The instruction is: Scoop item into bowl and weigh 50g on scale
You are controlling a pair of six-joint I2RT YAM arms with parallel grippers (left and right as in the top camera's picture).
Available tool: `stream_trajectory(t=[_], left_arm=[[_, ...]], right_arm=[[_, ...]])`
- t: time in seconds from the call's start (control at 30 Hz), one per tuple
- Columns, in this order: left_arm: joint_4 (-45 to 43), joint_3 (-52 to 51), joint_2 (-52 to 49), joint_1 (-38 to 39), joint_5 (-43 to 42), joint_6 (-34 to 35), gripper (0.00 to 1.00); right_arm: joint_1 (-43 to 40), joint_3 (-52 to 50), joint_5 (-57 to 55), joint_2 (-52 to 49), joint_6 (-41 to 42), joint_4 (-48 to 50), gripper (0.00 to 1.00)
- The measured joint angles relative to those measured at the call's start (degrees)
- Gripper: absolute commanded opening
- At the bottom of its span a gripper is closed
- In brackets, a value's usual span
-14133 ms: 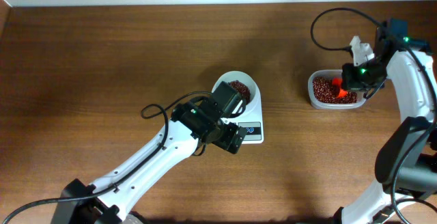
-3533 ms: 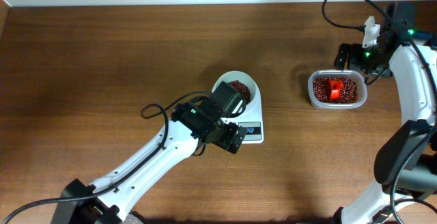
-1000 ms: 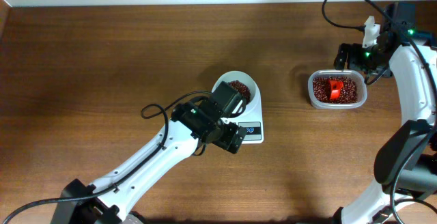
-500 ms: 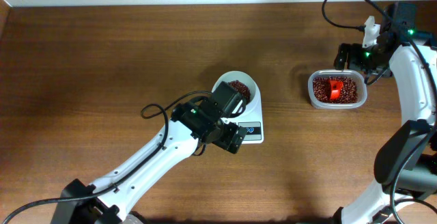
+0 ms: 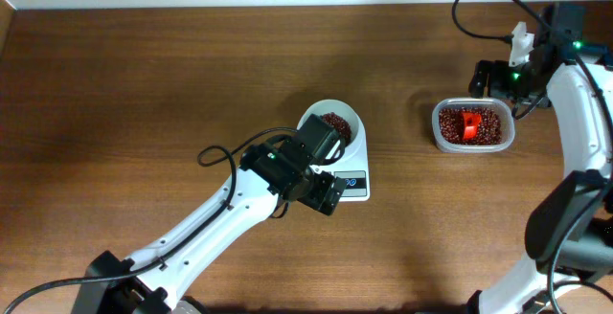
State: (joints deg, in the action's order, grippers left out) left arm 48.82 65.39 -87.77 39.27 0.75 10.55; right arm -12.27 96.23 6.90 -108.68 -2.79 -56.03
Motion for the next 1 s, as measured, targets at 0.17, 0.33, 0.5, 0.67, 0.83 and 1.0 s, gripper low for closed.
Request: stream_trajectory(t=[0.17,0.33,0.5,0.67,0.83,1.0], left_arm=[[0.0,0.0,0.0,0.0,0.0,0.0,0.99],[0.0,0.0,0.0,0.0,0.0,0.0,0.99],[0.0,0.0,0.0,0.0,0.0,0.0,0.99],[0.0,0.0,0.0,0.0,0.0,0.0,0.99],[0.0,0.0,0.0,0.0,0.0,0.0,0.99],[0.0,0.0,0.0,0.0,0.0,0.0,0.99]], right_arm=[[0.0,0.0,0.0,10.2,0.0,0.0,0.99],[0.0,0.0,0.0,20.3,0.0,-0.1,0.99],[0.0,0.0,0.0,24.4,0.0,-0.1,0.99],[0.0,0.0,0.0,31.3,0.0,-0.1,0.99],[0.0,-3.9,0.0,40.4,0.0,0.1,0.99],[0.0,-19.6,0.0,47.7,0.0,0.1,0.99]])
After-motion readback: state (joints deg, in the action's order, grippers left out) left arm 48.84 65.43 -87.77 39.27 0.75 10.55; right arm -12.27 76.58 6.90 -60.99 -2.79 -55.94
